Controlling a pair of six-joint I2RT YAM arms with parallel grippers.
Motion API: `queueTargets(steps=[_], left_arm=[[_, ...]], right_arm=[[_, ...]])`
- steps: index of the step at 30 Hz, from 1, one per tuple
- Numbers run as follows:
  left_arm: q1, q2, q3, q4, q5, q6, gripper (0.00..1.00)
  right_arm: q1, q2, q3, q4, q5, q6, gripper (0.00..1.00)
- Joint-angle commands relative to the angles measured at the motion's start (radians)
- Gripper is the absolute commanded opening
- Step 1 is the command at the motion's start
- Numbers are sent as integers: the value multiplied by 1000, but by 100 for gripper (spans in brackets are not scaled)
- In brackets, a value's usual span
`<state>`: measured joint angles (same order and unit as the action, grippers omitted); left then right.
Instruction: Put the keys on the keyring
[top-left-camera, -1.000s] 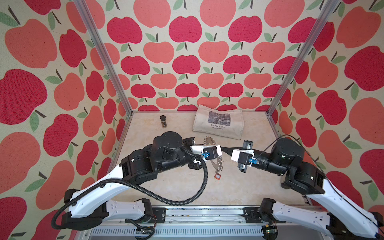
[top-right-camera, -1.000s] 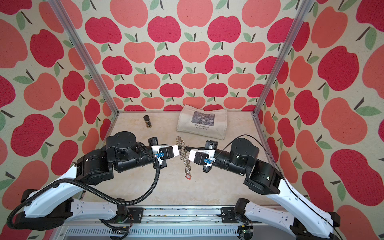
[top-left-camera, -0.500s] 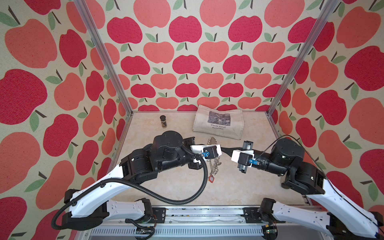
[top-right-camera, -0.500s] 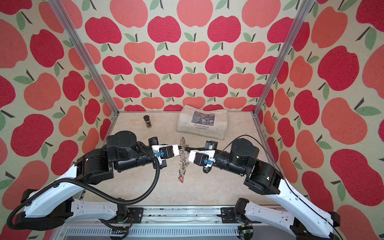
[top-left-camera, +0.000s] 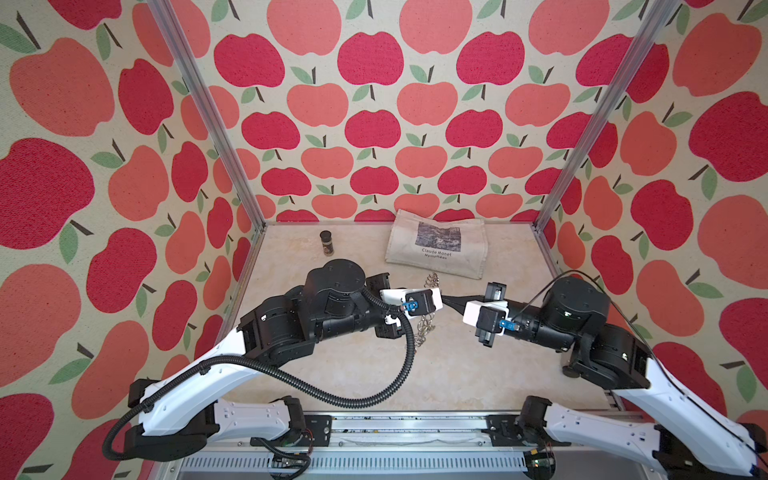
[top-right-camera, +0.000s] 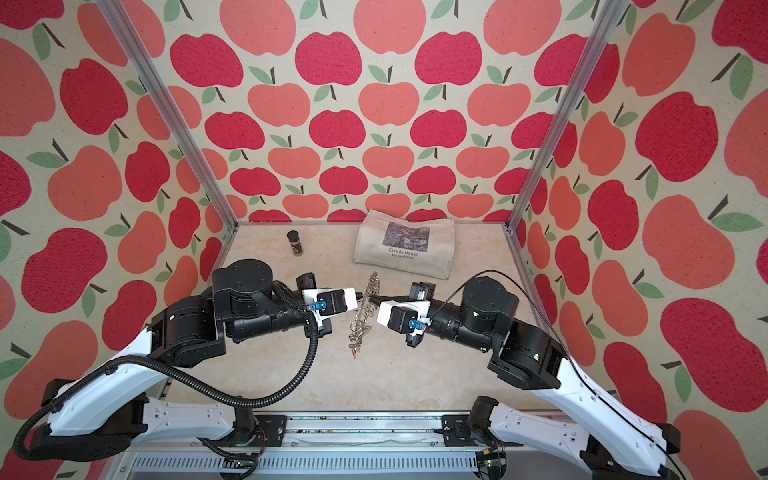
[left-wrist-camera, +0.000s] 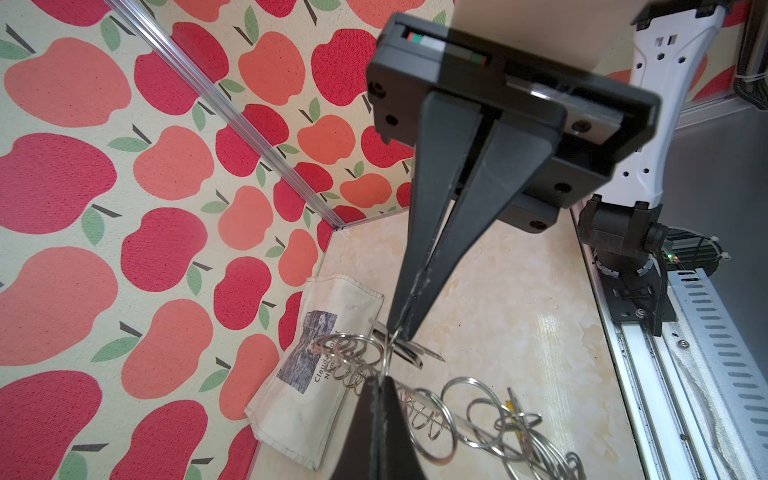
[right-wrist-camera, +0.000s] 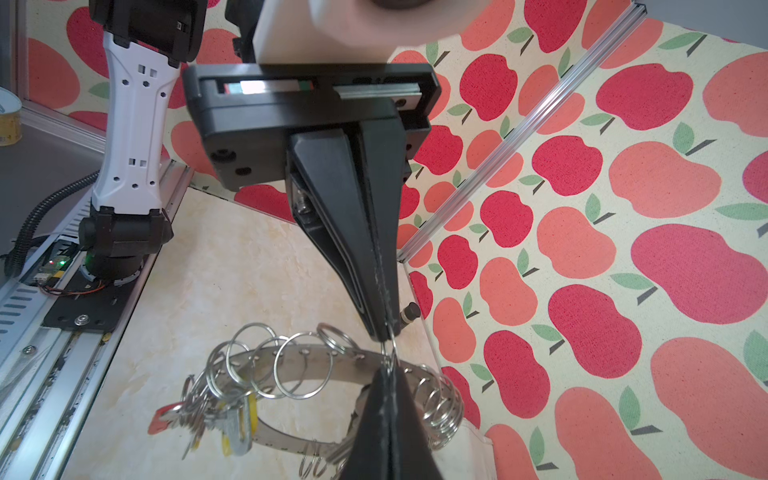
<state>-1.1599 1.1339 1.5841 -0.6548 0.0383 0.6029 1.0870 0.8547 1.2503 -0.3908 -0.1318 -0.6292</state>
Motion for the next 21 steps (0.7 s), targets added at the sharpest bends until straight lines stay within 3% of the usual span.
queueTargets(steps=[1, 21], left_arm=[[15, 12, 37, 13, 17, -33, 0], [45, 37, 85, -35, 77, -68, 0]], right_arm=[[24, -2, -2, -4, -57, -17, 0], [61, 14, 12, -54, -23, -58, 0]])
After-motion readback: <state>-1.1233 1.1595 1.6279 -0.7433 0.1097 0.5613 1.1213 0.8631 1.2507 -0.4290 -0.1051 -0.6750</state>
